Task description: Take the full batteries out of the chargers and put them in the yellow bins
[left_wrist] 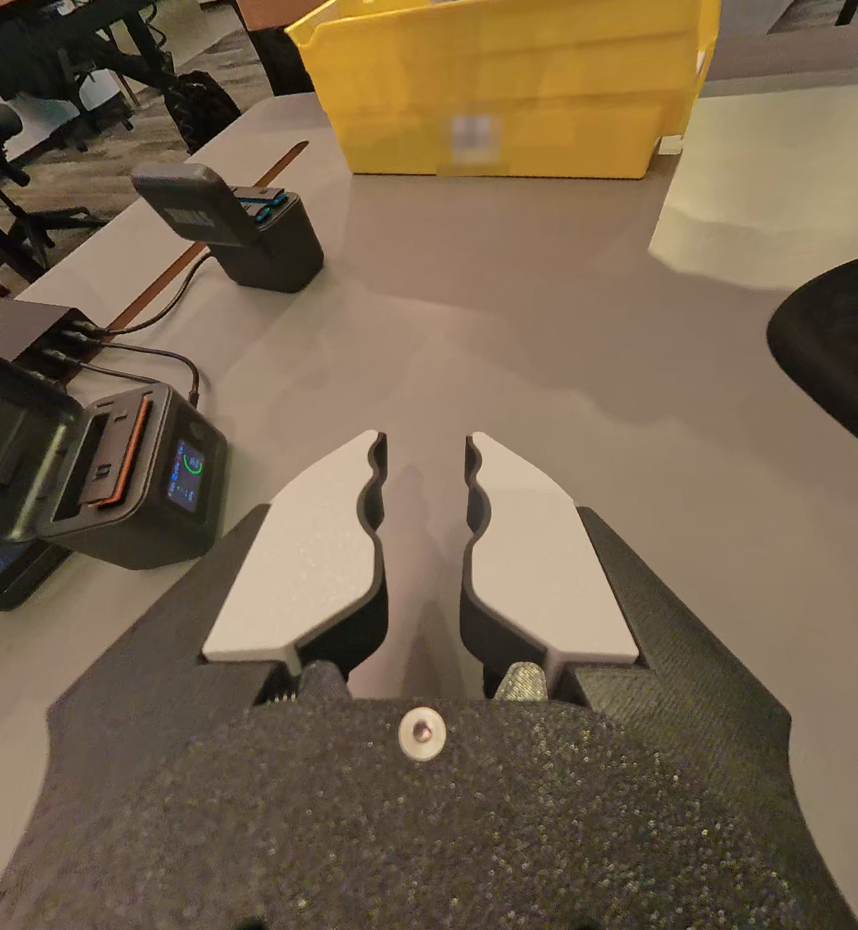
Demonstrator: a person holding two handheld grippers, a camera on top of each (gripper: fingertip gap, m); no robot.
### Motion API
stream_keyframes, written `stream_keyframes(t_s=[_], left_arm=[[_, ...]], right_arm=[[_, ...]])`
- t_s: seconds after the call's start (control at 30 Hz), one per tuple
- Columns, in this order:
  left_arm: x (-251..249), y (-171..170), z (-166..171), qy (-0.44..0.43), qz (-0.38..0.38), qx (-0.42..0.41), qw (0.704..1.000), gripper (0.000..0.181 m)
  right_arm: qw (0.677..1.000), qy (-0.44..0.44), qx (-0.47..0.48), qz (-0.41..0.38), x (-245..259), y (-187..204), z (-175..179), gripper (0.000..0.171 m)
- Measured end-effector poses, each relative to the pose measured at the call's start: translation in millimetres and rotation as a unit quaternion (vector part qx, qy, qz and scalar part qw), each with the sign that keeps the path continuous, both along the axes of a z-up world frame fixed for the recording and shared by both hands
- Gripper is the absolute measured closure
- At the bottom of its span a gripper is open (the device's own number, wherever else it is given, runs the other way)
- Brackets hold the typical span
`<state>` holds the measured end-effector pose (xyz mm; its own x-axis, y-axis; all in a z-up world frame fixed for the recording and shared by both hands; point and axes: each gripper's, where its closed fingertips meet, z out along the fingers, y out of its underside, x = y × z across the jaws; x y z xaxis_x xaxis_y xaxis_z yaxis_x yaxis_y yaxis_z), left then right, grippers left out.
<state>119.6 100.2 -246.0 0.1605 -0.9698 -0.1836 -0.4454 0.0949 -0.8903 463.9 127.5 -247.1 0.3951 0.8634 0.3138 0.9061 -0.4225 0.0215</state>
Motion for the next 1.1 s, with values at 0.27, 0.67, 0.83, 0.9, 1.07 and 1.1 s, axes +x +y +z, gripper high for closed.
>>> stream_keyframes(t_s=[0.27,0.67,0.83,0.9,1.07,1.1], left_arm=[[-5,14,-7,0.011,0.034,-0.01,0.999,0.15],[-13,42,-14,0.031,0.097,-0.01,0.995,0.145],[-14,42,-14,0.034,0.094,0.004,0.995,0.145],[-15,42,-14,0.032,0.093,0.004,0.995,0.145],[-15,41,-13,0.03,0.089,0.003,0.996,0.146],[-15,41,-13,0.03,0.088,0.003,0.996,0.146]], right_arm=[[0.99,0.046,0.129,-0.022,-4,30,47,0.142],[0.975,0.185,0.118,0.019,-115,65,66,0.073],[0.987,0.146,0.057,0.039,-144,97,26,0.061],[0.989,0.134,0.041,0.037,-147,110,12,0.059],[0.991,0.133,0.008,0.031,-153,130,-12,0.055],[0.99,0.135,0.003,0.031,-154,133,-15,0.055]])
